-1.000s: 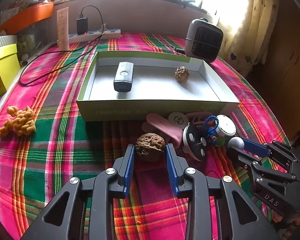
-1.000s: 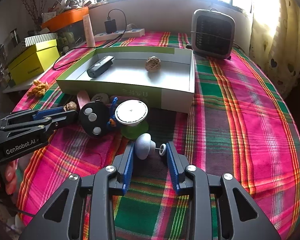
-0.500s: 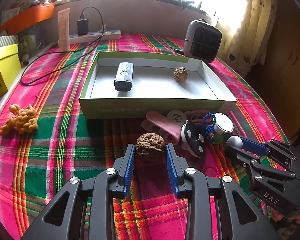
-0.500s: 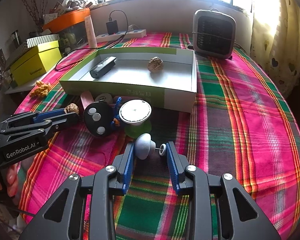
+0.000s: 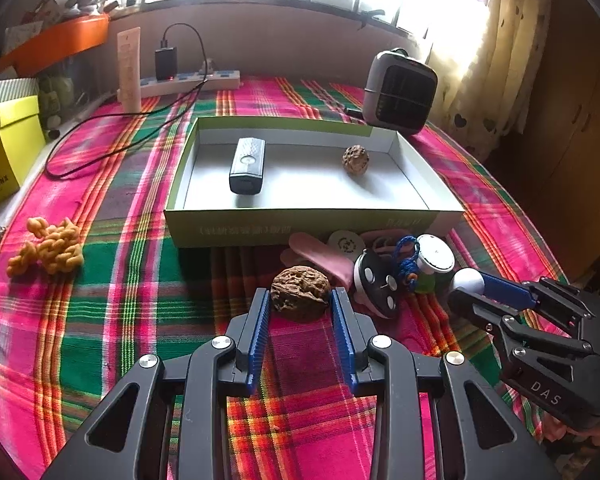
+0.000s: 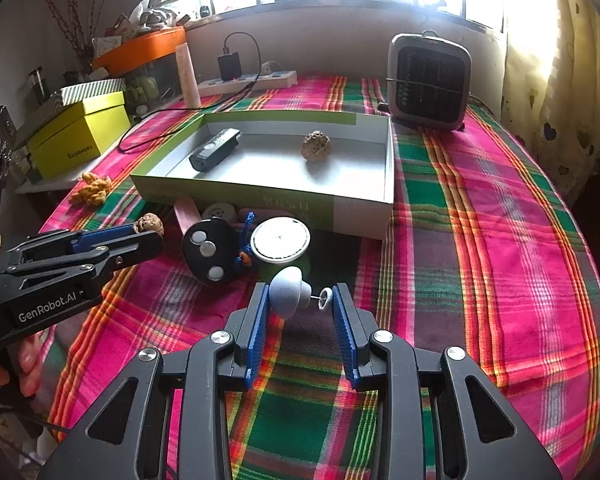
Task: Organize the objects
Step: 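Carry the walnut into the box with the left tool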
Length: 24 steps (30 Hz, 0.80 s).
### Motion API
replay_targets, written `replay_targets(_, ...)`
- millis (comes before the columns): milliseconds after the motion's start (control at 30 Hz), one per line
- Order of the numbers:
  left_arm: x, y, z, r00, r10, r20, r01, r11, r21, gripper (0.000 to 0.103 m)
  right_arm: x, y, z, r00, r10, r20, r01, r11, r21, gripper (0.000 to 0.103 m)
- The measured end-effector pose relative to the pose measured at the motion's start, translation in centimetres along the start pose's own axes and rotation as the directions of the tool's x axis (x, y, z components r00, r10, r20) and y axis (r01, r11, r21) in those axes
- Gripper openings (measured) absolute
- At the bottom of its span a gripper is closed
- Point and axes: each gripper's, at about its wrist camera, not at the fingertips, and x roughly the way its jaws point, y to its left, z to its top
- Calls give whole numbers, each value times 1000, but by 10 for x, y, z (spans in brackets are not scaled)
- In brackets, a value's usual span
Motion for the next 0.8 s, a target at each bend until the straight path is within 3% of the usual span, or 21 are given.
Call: replay_targets(800, -7, -4, 35, 999, -16, 45, 15, 1000, 23, 29, -7, -2, 32, 999, -4, 52, 4, 1000, -8, 33)
